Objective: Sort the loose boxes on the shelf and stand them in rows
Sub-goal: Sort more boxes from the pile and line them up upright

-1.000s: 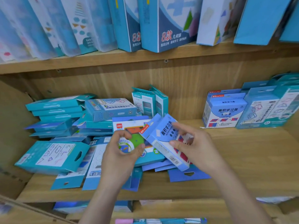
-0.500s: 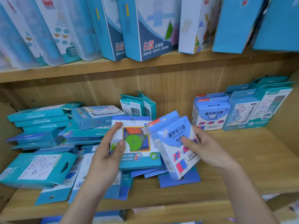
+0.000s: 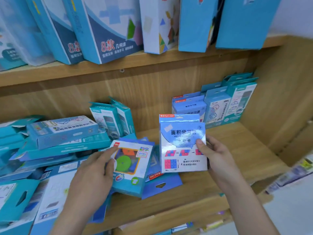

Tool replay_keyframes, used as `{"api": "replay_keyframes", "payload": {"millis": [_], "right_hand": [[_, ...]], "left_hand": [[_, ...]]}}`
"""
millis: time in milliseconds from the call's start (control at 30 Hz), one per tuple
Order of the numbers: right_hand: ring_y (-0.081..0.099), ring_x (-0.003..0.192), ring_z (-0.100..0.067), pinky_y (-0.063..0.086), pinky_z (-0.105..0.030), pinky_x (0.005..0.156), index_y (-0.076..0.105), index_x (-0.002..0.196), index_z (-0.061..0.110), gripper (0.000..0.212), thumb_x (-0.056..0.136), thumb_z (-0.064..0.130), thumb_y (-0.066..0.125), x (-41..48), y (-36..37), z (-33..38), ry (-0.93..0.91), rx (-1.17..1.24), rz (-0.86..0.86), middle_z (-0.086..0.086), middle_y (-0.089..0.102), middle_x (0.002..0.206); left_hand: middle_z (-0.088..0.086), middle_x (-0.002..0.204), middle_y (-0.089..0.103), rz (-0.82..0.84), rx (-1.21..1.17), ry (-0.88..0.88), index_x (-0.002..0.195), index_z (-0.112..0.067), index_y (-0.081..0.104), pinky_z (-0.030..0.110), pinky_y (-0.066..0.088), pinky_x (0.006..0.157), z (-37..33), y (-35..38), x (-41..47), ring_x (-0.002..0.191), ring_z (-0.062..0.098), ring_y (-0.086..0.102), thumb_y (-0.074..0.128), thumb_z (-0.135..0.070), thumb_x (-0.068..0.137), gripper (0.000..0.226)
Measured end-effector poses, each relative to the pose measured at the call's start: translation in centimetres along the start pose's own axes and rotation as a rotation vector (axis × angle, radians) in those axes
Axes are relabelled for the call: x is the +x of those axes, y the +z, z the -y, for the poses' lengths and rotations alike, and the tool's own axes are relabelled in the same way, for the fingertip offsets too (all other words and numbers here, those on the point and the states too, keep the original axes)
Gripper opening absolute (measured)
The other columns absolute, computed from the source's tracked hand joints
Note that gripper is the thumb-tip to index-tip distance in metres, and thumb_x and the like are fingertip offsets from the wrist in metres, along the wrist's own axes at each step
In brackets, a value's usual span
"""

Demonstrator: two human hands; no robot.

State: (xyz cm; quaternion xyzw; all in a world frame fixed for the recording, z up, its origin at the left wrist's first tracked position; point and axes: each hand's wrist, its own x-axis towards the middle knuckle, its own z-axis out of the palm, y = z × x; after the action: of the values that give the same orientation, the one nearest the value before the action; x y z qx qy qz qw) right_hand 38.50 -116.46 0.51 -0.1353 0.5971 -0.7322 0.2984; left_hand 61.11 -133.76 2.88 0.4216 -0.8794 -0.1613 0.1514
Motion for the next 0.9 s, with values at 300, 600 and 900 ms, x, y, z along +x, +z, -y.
{"api": "replay_keyframes", "payload": {"millis": [300,600,900], "right_hand": [[0.071,0.088,-0.024,0.059,-0.032,0.069,0.064,0.11,0.015,0.027,0.082,0.016,0.063,-0.3,-2.2,1.9,-0.115,-0.041,0.047,-0.007,0.074,0.098],[0.068,0.099,-0.015,0.056,-0.023,0.075,0.061,0.12,0.021,0.033,0.089,0.009,0.06,3.0,-6.0,3.2,-0.196,-0.126,0.175,0.0,0.072,0.108],[0.044,0.122,-0.01,0.037,-0.026,0.1,0.028,0.142,0.035,0.067,0.089,0.011,0.062,7.9,-8.4,3.1,-0.084,-0.357,0.223,-0.001,0.038,0.139]], "left_hand": [[0.001,0.11,0.067,-0.214,-0.064,0.096,0.116,-0.023,0.065,0.037,0.045,0.085,-5.4,-1.3,-0.4,0.095,0.025,0.059,0.052,-0.035,0.093,0.029],[-0.017,0.091,0.072,0.174,-0.606,-0.045,0.104,-0.034,0.058,0.04,0.054,0.082,-16.0,6.0,3.2,0.085,0.004,0.067,0.071,-0.03,0.082,0.025],[0.002,0.102,0.072,-0.079,-0.377,-0.123,0.107,-0.015,0.053,0.037,0.05,0.073,-18.4,13.0,8.5,0.094,0.027,0.066,0.069,-0.018,0.084,0.028]]}}
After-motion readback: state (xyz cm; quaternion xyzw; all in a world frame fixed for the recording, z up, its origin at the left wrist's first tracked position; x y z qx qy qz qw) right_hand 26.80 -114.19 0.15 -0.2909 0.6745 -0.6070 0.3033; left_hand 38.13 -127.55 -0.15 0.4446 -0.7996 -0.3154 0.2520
